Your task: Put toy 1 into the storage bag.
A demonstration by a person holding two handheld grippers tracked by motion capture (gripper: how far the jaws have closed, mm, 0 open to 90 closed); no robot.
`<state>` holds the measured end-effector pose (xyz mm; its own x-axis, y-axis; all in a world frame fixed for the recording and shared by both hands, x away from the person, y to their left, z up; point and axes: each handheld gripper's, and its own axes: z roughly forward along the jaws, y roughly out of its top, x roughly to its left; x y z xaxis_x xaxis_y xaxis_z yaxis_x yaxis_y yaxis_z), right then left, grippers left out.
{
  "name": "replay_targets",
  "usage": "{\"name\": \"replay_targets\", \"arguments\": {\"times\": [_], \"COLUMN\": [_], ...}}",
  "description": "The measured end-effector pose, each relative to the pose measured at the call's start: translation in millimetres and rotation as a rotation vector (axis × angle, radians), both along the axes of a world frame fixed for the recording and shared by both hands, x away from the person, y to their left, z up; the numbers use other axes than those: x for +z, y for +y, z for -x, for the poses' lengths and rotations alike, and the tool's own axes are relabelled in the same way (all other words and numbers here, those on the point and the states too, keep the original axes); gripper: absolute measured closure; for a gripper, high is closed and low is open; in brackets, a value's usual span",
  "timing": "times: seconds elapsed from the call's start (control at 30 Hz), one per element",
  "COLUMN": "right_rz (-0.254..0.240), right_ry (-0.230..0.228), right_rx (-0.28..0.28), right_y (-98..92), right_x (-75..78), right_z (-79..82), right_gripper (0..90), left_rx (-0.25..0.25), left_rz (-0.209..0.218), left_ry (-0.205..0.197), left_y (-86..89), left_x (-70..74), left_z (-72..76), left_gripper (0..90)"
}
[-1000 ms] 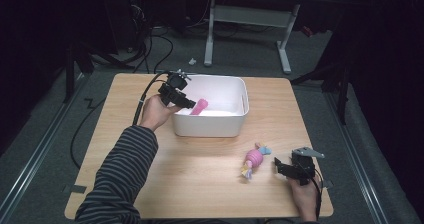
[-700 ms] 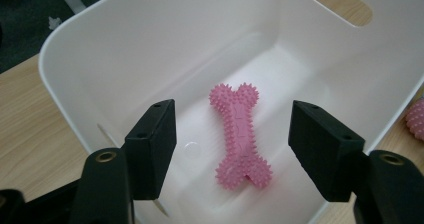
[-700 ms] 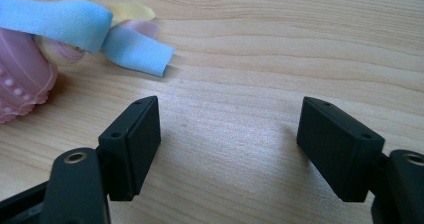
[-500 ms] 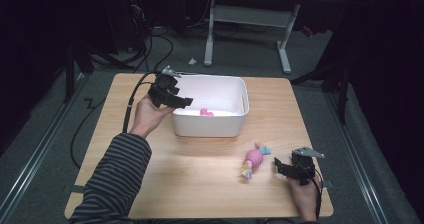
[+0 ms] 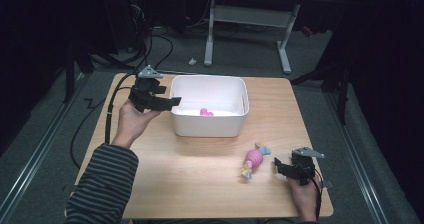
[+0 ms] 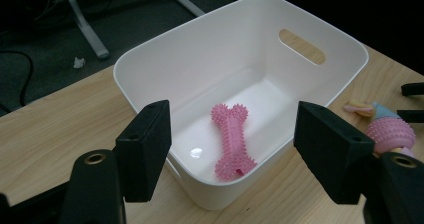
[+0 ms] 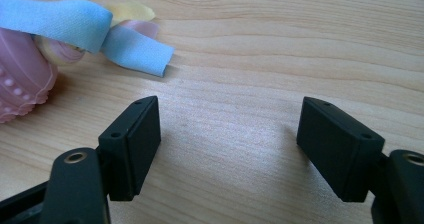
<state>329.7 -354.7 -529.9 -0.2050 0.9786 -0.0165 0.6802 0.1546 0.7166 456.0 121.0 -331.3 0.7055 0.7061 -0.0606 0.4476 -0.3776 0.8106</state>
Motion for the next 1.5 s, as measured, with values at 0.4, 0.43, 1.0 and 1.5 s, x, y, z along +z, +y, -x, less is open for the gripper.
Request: {"name": "replay_targets", "arguments": {"times": [0.4, 0.43, 1.0, 1.5], "right_rz": [0.001, 0.001, 0.001, -0.001], "right_ry": [-0.002, -0.001, -0.001, -0.001], "right_rx": [0.000, 0.000, 0.000, 0.003], "right_y": [0.1, 0.1, 0.2, 0.9], "right_x": [-0.1, 0.0, -0.1, 0.0], "right_z": [0.1, 0.1, 0.1, 0.3], "right_gripper": [25.6, 25.6, 25.5, 25.5], "left_rx": [0.046, 0.049, 0.097, 0.109], "left_rz": [0.049, 0.052, 0.064, 0.102], "left_ry": [-0.009, -0.007, 0.012, 0.035], "left_y": [27.6, 28.7, 49.7, 52.0], "left_x": [-7.1, -8.3, -30.7, -58.2], "left_z": [26.7, 27.9, 55.6, 70.0], "left_gripper": [32.1, 32.1, 32.5, 32.5]}}
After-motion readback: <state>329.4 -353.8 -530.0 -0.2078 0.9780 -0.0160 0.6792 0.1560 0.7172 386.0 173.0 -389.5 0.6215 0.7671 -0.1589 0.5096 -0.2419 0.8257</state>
